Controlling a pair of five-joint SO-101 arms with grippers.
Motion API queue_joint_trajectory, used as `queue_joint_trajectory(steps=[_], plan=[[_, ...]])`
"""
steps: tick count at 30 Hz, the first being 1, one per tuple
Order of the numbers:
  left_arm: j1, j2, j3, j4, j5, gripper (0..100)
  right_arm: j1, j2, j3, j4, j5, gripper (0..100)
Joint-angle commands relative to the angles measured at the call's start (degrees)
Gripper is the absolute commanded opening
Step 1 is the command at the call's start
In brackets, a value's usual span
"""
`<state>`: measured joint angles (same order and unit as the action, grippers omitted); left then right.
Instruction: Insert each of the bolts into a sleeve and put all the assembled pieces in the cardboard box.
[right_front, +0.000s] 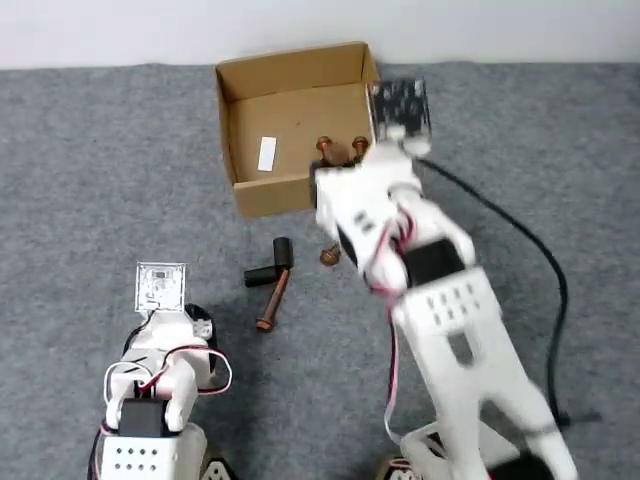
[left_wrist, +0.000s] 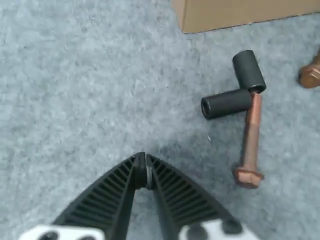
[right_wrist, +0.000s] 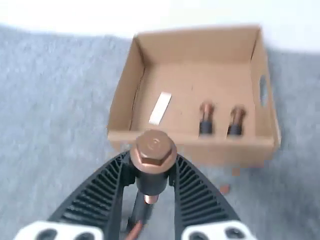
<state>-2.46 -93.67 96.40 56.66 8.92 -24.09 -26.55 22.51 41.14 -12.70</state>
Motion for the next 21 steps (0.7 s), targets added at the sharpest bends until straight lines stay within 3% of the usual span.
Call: queue_joint_trajectory(steps=[1,13,21], plan=[[-0.44,-0.62,0.48,-2.02,-0.35,0,4.0,10.33,-10.64,-7.96,-0.79,0.8],[-0.44,-0.44,0.48,-2.73,-0.18,0,8.84,46.11,-38.77,-9.45,-0.7,0.8],[-0.44,-0.35,0.48,-2.73,-0.18,0,8.75,57.27,-42.9,-9.36,2.2,0.8]])
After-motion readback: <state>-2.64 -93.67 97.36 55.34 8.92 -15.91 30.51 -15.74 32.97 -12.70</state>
